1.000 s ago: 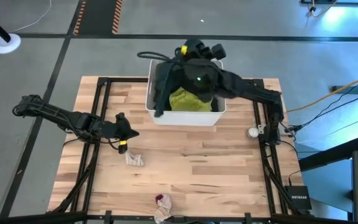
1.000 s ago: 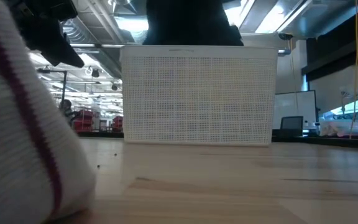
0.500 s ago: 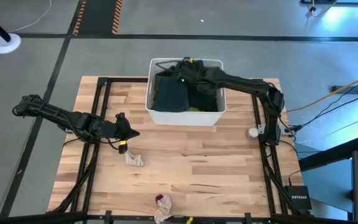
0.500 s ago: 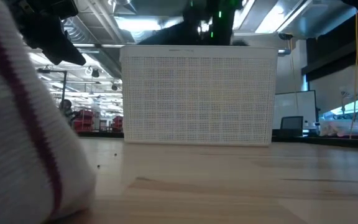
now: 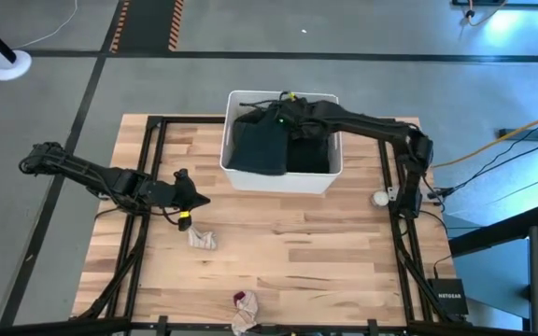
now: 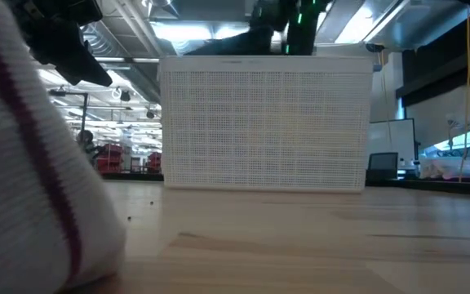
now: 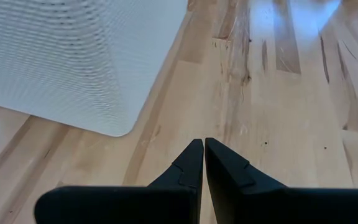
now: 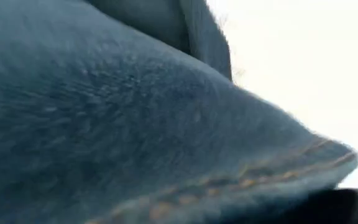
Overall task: Sort clothes
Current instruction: Put the blue pants into the white laundry organizer, then put the top red sock into the white laundry organizer
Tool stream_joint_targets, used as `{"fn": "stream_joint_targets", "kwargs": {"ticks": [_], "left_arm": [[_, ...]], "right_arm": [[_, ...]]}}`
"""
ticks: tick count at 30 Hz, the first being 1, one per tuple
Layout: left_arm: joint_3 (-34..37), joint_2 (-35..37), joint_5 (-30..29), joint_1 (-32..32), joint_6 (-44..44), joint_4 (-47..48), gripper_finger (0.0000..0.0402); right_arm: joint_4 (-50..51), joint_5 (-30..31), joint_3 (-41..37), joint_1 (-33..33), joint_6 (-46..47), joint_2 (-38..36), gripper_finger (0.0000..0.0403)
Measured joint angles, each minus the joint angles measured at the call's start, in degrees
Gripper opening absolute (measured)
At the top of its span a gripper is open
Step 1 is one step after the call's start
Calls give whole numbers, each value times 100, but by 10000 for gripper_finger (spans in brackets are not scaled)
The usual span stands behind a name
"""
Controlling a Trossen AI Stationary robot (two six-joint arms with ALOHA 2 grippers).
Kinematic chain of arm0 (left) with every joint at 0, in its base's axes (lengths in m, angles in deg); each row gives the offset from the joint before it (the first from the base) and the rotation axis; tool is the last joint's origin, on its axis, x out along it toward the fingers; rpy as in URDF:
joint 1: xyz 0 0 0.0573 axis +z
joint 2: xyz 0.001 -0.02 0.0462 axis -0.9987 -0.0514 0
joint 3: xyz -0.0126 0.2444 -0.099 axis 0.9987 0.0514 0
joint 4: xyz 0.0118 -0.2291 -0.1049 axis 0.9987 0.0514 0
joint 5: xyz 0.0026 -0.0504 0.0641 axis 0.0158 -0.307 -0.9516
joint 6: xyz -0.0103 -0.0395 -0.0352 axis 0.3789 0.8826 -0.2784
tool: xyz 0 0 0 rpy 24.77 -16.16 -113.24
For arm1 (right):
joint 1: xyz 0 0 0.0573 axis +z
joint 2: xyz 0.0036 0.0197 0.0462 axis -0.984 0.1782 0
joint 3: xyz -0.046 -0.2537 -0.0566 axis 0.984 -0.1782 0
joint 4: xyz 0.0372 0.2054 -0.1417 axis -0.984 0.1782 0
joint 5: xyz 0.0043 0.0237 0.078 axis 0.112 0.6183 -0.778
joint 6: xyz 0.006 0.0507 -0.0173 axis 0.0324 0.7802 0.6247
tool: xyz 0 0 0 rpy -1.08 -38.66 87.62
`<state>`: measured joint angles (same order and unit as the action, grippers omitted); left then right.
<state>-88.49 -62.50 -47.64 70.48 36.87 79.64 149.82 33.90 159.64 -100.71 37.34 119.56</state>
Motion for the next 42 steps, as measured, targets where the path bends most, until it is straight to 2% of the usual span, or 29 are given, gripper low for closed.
{"fn": "stream_joint_targets", "kwargs": {"ticks": [3,8,11,19,21,24,26,30,33,36,42], "left_arm": [[0,-2,0,0,-24,2,13],[0,-2,7,0,-53,96,13],[0,-2,8,0,-49,189,13],[0,-2,229,-2,-74,127,13],[0,-2,281,-2,-86,122,13],[0,-2,288,-2,-82,122,13],[0,-2,316,-2,-80,132,13],[2,-2,435,0,-227,155,13],[2,-2,439,-2,-235,113,13],[2,-2,439,-24,-206,149,13],[2,0,445,-109,-149,116,13]], "right_arm": [[593,-169,699,165,-47,-190,165],[1434,-1068,1741,520,-421,-217,165],[1824,-1218,2275,840,-434,-227,165],[2005,-1097,2754,1804,-715,-228,165],[2035,-806,2752,1986,-826,-223,165],[2039,140,2752,2126,-596,-224,165],[1942,206,2751,2192,-487,-225,169],[1347,-176,2410,2718,-526,-234,188],[732,-138,1872,3303,-711,-204,211],[-225,-292,1188,3878,-762,-147,237],[-2745,-1269,30,4705,-805,210,260]]}}
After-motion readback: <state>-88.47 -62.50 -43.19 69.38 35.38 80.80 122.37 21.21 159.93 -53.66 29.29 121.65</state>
